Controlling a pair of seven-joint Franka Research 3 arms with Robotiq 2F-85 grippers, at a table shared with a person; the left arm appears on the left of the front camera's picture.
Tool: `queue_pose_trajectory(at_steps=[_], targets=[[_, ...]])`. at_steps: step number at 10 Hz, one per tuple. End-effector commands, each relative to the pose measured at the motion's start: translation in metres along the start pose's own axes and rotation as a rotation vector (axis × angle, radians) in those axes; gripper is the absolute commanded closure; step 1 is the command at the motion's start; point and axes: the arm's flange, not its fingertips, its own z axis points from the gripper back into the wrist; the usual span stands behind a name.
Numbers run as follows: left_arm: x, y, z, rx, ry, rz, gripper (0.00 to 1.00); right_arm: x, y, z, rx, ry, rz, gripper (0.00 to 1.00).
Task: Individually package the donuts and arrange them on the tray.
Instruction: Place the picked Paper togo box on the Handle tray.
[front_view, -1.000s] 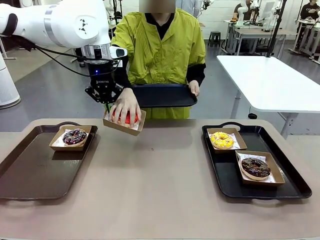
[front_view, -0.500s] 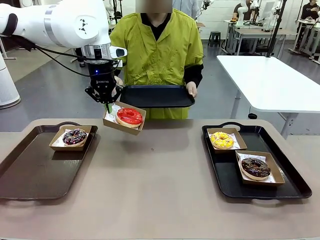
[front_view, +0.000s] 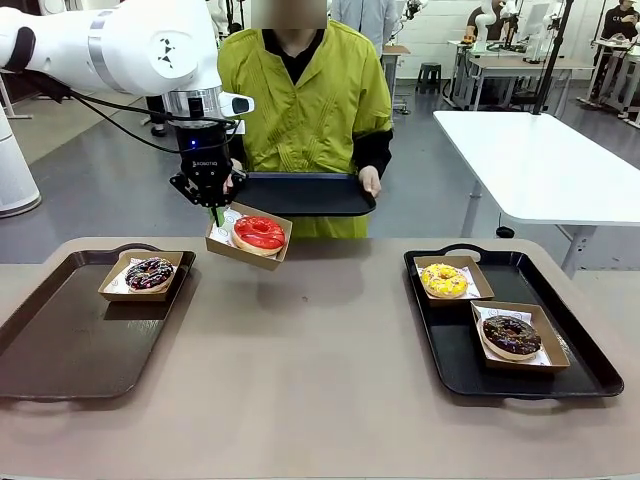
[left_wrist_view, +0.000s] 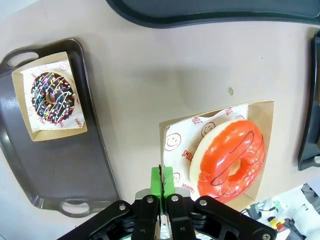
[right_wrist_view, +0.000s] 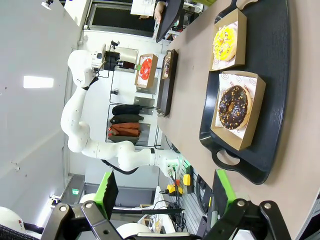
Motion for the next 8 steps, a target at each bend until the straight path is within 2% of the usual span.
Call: queue_pose_trajectory(at_steps=[1,2,4,8], targets=[[-0.012,0.016,0.026,-0.054,-0.001,-0.040,0.99,-0.002,0.001,0.000,0.011,0.003,-0.002,0.00],[-0.030,0.033,0.047,-0.087,-0.007,-0.065,0.99,-0.002,0.001,0.000,0.011,0.003,-0.002,0.00],[-0.065,0.078,0.066,-0.074,-0.018,-0.051,0.99,-0.002,0.001,0.000,0.011,0.003,-0.002,0.00],[-0.131,0.178,0.055,-0.086,-0.045,0.035,0.99,-0.002,0.001,0.000,0.011,0.003,-0.002,0.00]])
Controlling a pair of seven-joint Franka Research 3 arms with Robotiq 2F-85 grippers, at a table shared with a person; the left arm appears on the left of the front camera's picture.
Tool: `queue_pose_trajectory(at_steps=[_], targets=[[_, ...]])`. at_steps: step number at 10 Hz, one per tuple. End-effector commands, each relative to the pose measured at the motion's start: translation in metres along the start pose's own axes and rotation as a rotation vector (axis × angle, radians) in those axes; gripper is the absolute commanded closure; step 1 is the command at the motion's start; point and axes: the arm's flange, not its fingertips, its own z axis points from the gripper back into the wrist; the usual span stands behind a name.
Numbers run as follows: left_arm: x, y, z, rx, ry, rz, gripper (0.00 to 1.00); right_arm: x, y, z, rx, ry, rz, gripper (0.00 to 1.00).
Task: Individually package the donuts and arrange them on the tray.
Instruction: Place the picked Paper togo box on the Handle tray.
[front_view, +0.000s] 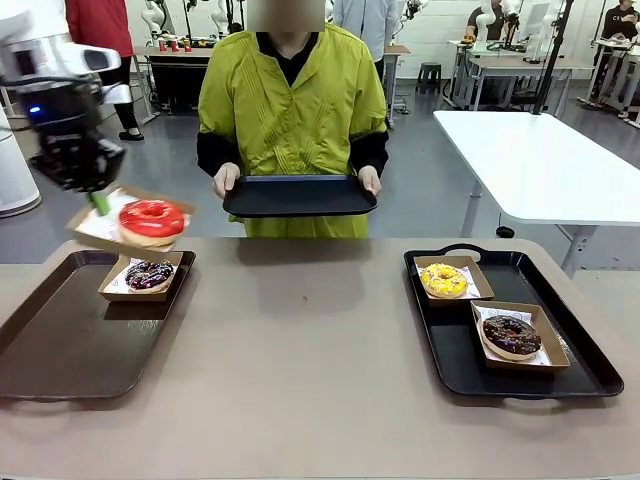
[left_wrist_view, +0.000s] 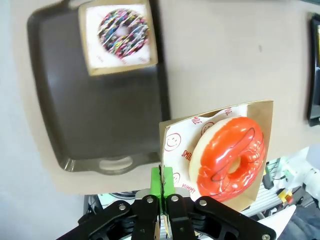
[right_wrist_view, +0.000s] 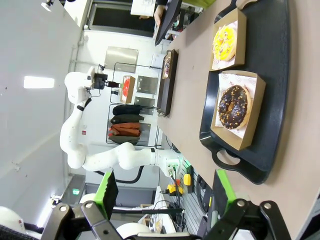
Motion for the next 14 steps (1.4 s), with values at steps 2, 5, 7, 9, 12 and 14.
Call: queue_pose_trajectory(at_steps=[2,5,7,9,12,14], targets=[[-0.041,0.055,-0.015,0.004,-0.049,0.034,0.99,-0.001,0.002,0.001,0.009,0.002,0.000,0.00],[-0.048,0.098,-0.037,0.024,-0.040,0.048,0.99,-0.001,0.002,0.001,0.009,0.002,0.000,0.00],[-0.042,0.110,-0.047,0.047,-0.022,0.051,0.99,-0.001,0.002,0.001,0.009,0.002,0.000,0.00],[-0.048,0.106,-0.043,0.032,-0.011,0.068,0.99,-0.001,0.002,0.001,0.009,0.002,0.000,0.00],[-0.048,0.106,-0.043,0.032,-0.011,0.068,0.99,-0.001,0.002,0.001,0.009,0.002,0.000,0.00],[-0.048,0.106,-0.043,0.032,-0.011,0.068,0.99,-0.001,0.002,0.001,0.009,0.002,0.000,0.00]])
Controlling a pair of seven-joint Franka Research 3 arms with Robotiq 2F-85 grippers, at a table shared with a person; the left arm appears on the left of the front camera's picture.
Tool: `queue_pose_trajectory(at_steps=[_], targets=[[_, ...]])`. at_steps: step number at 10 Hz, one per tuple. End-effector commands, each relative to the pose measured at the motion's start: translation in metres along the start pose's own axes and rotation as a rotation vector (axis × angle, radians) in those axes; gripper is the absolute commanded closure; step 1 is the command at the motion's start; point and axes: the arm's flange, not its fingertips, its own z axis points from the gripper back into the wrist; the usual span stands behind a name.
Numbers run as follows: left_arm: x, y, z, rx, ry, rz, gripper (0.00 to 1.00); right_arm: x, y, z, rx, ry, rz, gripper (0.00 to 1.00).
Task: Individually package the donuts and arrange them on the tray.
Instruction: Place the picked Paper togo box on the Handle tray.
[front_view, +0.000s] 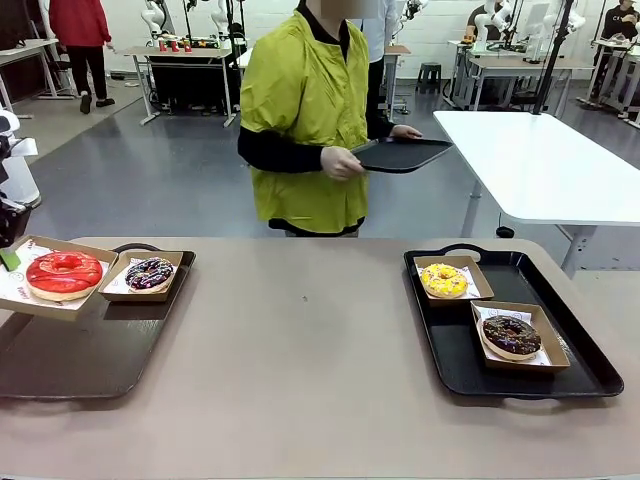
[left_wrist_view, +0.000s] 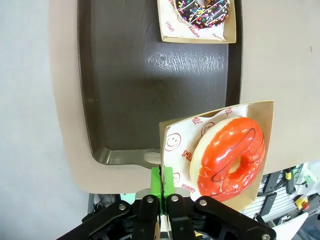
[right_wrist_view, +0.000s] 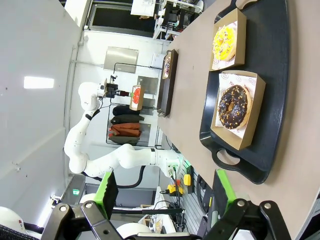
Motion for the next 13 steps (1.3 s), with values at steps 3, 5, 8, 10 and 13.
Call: queue_pose_trajectory(at_steps=[3,5,8,10,13], targets=[[0.017,0.014,-0.023,-0.007,0.000,-0.019,0.99,-0.001,0.002,0.000,0.009,0.004,0.001,0.00],[0.017,0.031,-0.046,-0.004,-0.004,-0.029,0.99,-0.001,0.002,0.000,0.009,0.004,0.001,0.00],[0.019,0.044,-0.084,0.000,0.006,-0.040,0.99,-0.001,0.002,0.000,0.009,0.004,0.001,0.00],[0.022,0.048,-0.105,-0.012,-0.019,-0.031,0.99,-0.001,0.002,0.000,0.009,0.004,0.001,0.00],[0.027,0.056,-0.120,-0.023,-0.044,-0.020,0.99,-0.001,0.002,0.000,0.009,0.004,0.001,0.00]])
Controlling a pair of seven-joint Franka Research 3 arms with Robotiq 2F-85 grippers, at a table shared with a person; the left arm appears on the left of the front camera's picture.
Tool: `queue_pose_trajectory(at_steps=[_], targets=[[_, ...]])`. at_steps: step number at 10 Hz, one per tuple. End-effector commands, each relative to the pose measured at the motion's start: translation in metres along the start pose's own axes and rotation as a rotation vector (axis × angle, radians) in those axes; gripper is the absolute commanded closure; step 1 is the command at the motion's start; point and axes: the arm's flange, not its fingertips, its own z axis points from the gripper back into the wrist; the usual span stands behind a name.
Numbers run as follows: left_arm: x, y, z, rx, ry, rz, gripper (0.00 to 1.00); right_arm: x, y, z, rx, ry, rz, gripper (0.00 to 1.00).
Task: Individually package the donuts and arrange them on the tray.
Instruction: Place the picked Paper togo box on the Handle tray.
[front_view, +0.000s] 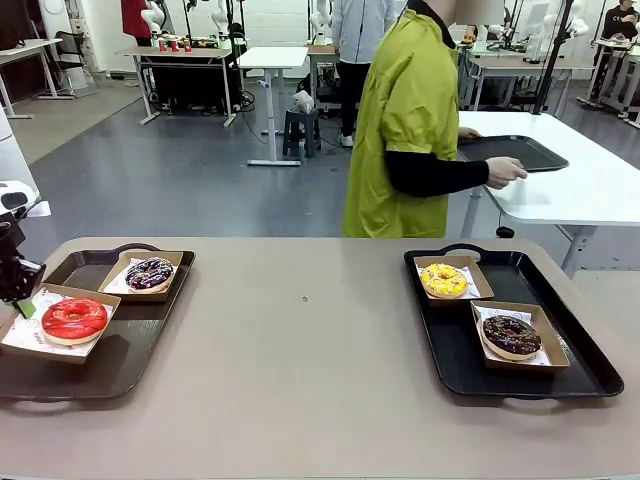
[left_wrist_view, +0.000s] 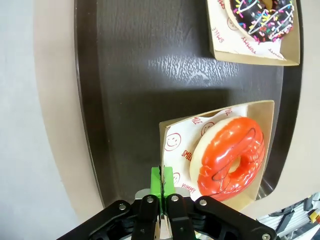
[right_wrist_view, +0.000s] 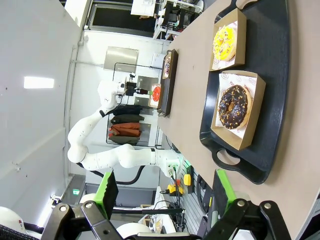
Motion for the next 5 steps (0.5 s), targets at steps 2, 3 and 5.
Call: queue_pose_trajectory(at_steps=[2,3,5], targets=[[0.004,0.011,-0.014,-0.038,-0.052,0.000,0.99,-0.001,0.002,0.000,0.008,0.003,0.000,0.00],[0.006,0.011,-0.019,-0.040,-0.038,-0.003,0.99,-0.001,0.002,0.000,0.008,0.003,0.000,0.00],[0.010,0.010,-0.025,-0.028,-0.023,-0.013,0.99,-0.001,0.002,0.000,0.008,0.003,0.000,0.00]])
